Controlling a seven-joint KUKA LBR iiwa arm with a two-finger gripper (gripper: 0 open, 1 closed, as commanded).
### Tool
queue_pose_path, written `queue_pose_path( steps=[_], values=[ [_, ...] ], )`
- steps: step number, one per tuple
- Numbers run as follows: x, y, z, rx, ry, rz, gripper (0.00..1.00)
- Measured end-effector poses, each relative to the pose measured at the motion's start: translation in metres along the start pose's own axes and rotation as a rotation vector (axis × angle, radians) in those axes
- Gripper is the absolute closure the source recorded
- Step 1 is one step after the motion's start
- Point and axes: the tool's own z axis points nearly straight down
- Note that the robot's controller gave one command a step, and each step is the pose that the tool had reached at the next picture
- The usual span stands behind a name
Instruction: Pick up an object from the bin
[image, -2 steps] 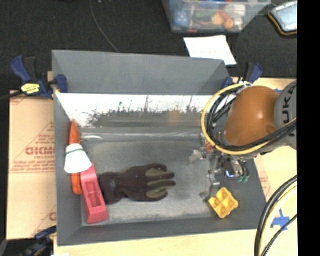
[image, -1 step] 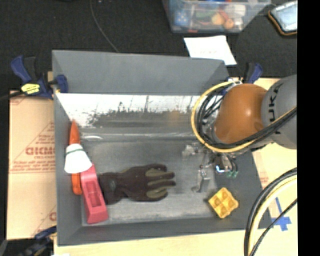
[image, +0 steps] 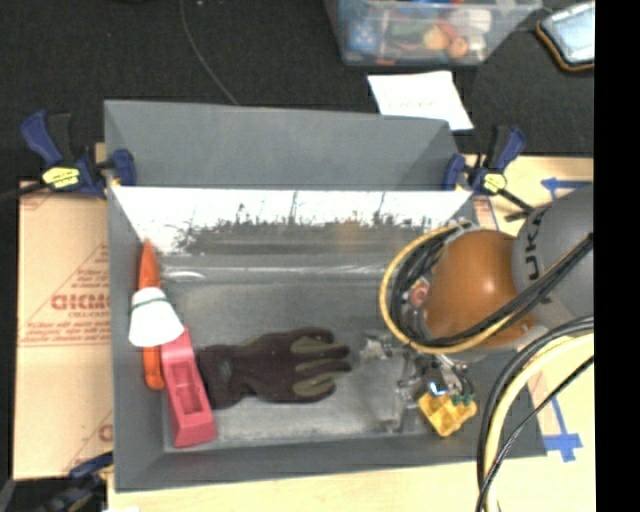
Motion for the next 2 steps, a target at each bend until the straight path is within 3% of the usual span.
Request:
queue_pose_path(
  steps=[1,2],
  values=[
    [-0.026,0.068,0.012,0.003,-0.024,0.090,0.00],
    [0.002,0.038,-0.096,0.004,-0.012,0.057,0.00]
  ],
)
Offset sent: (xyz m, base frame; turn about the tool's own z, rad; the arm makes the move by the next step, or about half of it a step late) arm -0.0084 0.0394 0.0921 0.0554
